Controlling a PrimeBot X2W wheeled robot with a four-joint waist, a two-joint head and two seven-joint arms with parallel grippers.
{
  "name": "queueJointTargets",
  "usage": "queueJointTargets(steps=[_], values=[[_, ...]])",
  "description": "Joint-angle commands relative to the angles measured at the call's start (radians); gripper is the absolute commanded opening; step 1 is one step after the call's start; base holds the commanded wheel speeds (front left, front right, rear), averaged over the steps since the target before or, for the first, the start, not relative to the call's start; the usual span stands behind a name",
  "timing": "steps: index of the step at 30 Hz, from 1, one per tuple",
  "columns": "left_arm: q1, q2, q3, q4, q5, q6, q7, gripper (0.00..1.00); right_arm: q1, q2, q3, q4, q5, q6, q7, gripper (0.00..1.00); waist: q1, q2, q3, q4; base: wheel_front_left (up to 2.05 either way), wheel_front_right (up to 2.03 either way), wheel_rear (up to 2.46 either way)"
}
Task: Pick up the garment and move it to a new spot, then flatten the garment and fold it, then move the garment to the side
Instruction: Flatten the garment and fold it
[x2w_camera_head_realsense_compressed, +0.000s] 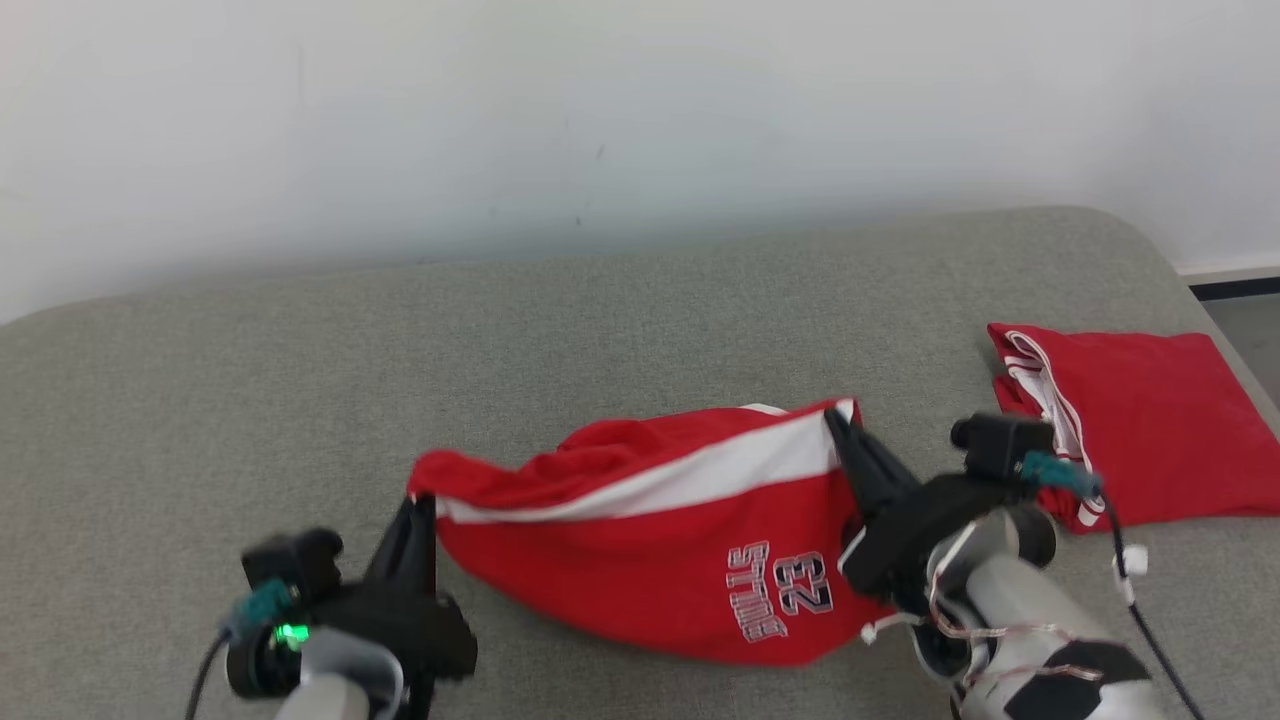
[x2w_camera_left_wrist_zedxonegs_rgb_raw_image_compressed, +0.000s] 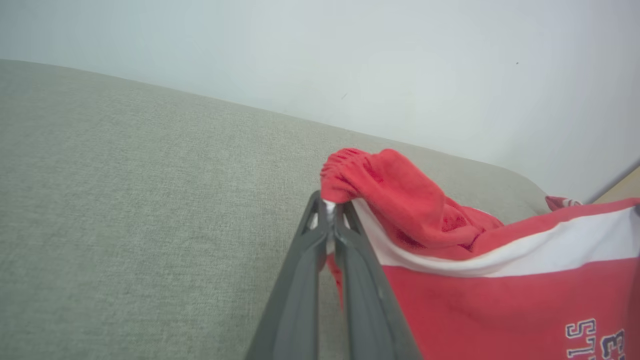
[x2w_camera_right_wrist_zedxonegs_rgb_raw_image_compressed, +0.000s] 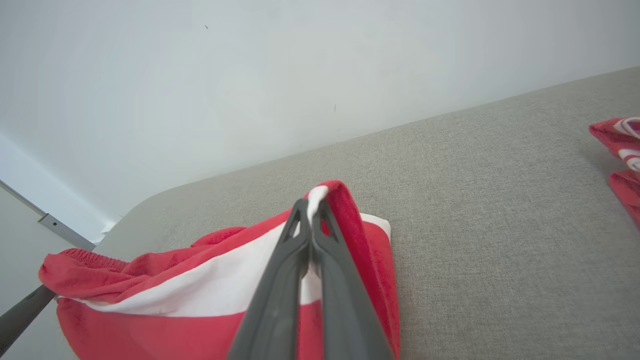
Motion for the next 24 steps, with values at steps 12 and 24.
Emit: queueJointTargets(steps=[12,24], values=[[-0.411,0.062,0.007,-0.077,-0.016,0.015,0.188,0.0,-0.387,-0.01,-0.055,-0.047,0.021,-0.003,0.108,0.0,0.0001,0.0,0.25,-0.06,0.0,0.0,0.0],[-1.015,0.17,0.061,-0.117,0.03,0.056,0.236,0.0,-1.014,-0.012,-0.148,0.064,-0.121,-0.003,-0.075,0.0,0.0001,0.0,0.602,-0.08,0.0,0.0,0.0]])
